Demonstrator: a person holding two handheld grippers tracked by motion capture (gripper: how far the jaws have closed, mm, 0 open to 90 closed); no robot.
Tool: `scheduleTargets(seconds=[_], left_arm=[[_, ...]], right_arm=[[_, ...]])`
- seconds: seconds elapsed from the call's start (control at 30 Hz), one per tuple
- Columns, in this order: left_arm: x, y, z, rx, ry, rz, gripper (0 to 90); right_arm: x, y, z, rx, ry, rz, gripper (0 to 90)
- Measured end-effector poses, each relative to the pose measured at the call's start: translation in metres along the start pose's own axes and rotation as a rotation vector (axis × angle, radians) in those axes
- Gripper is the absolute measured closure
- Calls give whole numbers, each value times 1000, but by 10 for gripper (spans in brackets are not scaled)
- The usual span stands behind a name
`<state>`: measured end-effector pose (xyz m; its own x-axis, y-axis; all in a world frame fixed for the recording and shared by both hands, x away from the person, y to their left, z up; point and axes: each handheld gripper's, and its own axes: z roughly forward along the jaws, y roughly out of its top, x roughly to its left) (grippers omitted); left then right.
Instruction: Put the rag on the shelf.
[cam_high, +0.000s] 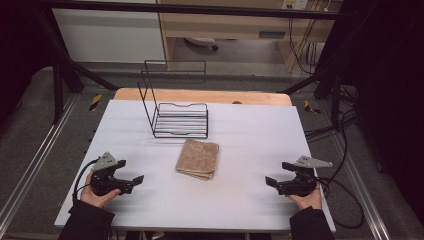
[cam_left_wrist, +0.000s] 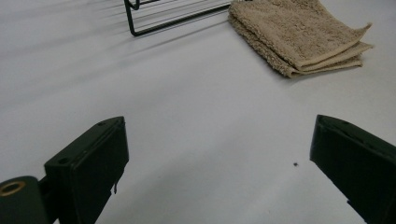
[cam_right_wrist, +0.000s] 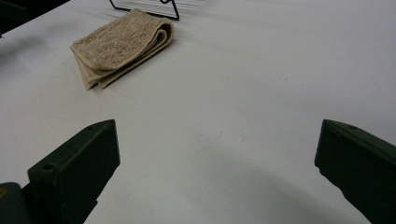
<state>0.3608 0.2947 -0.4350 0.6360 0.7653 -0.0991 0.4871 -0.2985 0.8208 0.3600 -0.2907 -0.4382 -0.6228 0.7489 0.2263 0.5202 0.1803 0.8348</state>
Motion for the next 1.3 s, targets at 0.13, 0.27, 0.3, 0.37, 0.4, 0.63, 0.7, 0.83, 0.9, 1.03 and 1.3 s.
scheduleTargets(seconds=[0.13, 0.27, 0.3, 0.37, 0.4, 0.63, 0.7, 0.83, 0.9, 1.03, 1.3], left_arm=[[-2, 1, 0, 2, 0, 3, 41], [-5, 2, 1, 10, 0, 6, 41], [-6, 2, 1, 10, -1, 6, 41], [-7, 3, 2, 8, -1, 6, 41], [-8, 4, 2, 10, 0, 5, 42], [-19, 9, 10, 15, 0, -5, 82], [-22, 11, 12, 22, 4, -6, 105], [-30, 18, 19, 28, 19, -12, 181], [-34, 22, 25, 37, 19, -22, 199], [-40, 29, 36, 54, 22, -17, 246], [-55, 45, 61, 78, 18, -26, 334]], right_arm=[[1, 0, 0, 6, -4, -7, 5], [2, 0, 0, 7, -8, -12, 6], [2, 0, 0, 7, -8, -12, 6], [3, 1, 1, 10, -8, -21, 6], [5, 2, 1, 12, -9, -22, 6], [14, 6, 8, 24, 1, -35, 7], [15, 6, 10, 28, 0, -48, 8], [21, 7, 14, 39, 7, -49, 12], [22, 7, 15, 42, 8, -57, 12], [26, 8, 19, 52, 11, -62, 12], [28, 8, 22, 58, 11, -72, 14]])
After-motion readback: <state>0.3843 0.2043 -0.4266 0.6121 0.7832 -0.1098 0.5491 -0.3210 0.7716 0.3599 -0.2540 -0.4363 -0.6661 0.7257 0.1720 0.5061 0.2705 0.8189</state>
